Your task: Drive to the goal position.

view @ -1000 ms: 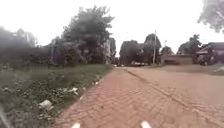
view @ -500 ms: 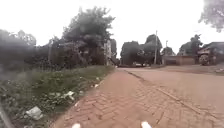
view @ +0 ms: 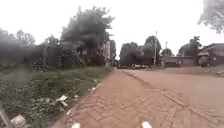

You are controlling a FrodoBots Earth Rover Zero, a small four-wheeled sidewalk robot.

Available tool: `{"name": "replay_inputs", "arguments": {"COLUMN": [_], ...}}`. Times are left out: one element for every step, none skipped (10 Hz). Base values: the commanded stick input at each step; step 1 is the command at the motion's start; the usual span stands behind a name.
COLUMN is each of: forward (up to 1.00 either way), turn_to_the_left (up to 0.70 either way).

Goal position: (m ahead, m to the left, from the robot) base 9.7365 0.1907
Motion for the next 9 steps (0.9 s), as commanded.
{"name": "replay_inputs", "arguments": {"forward": [0.50, 0.50, 0.50, 0.50, 0.50, 0.50, 0.50, 0.50, 0.50], "turn_to_the_left": [0.00, 0.00, 0.00, 0.00, 0.00, 0.00, 0.00, 0.00, 0.00]}}
